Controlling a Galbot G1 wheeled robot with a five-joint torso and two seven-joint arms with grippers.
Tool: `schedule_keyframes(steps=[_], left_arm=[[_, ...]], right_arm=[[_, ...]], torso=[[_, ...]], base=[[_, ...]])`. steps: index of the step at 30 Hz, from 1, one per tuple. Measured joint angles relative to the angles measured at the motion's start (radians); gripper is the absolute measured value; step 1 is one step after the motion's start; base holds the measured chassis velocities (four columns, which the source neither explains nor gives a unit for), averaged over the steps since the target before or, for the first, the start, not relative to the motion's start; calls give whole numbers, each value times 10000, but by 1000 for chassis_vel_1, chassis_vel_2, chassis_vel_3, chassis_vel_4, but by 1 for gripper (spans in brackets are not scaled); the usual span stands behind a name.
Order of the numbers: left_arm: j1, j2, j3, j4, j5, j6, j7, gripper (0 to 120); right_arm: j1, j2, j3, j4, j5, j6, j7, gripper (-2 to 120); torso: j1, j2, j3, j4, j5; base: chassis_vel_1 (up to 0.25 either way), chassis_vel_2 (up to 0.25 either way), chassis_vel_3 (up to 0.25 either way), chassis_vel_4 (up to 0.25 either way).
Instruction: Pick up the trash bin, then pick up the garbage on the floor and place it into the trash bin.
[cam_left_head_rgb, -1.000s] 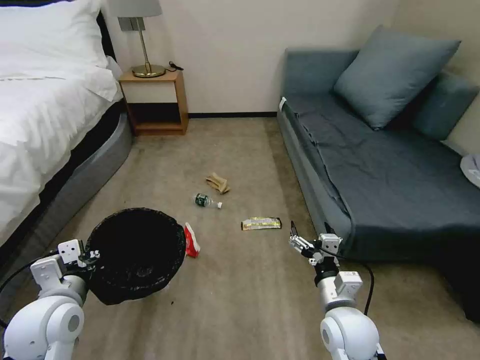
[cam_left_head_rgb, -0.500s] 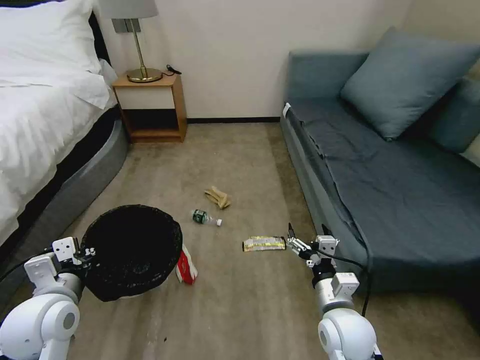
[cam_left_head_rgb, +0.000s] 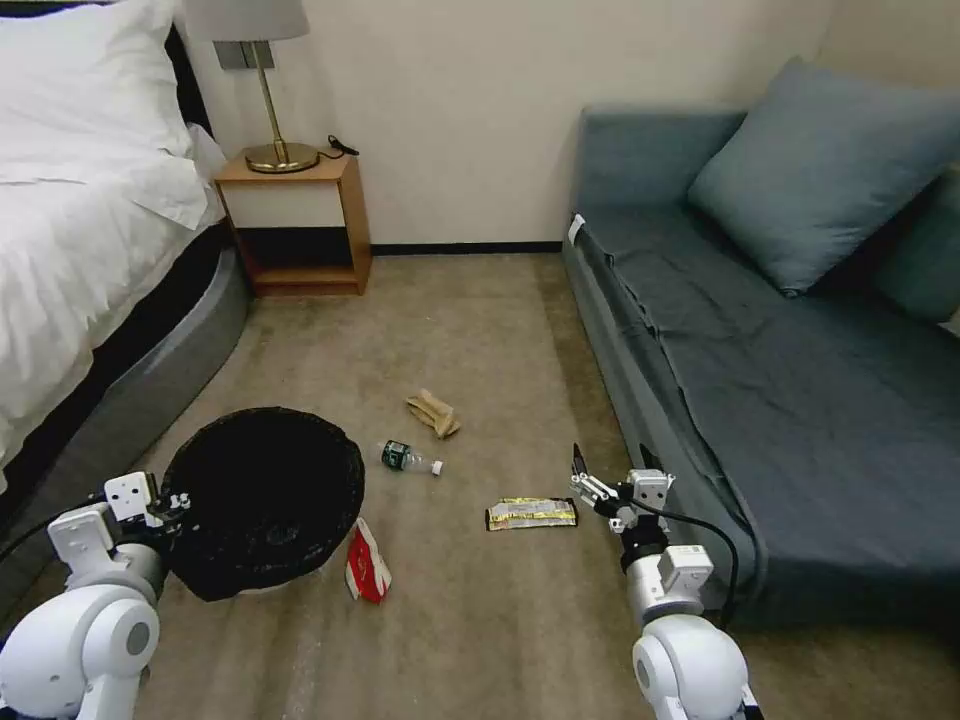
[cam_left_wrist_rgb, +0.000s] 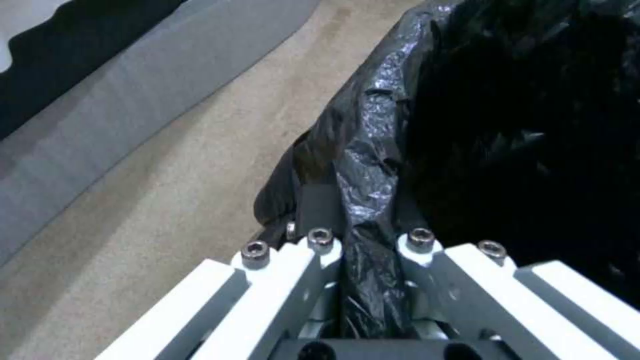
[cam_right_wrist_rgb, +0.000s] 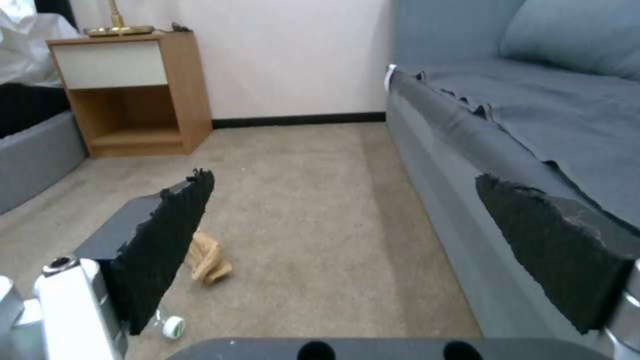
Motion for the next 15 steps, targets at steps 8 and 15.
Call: schedule_keyframes(steps=[8,15], left_arm=[[-48,20,-65,103,-31,0,0,4],[-66,26,-89,157,-37,0,6,4]], right_arm=[[15,-8,-34,-82,8,-38,-5,100],[73,-38,-118,-195,-14,-42,-9,100]], torso=[[0,0,0,0,0],[0,0,0,0,0]], base=[[0,0,0,0],[-29,32,37,-33]])
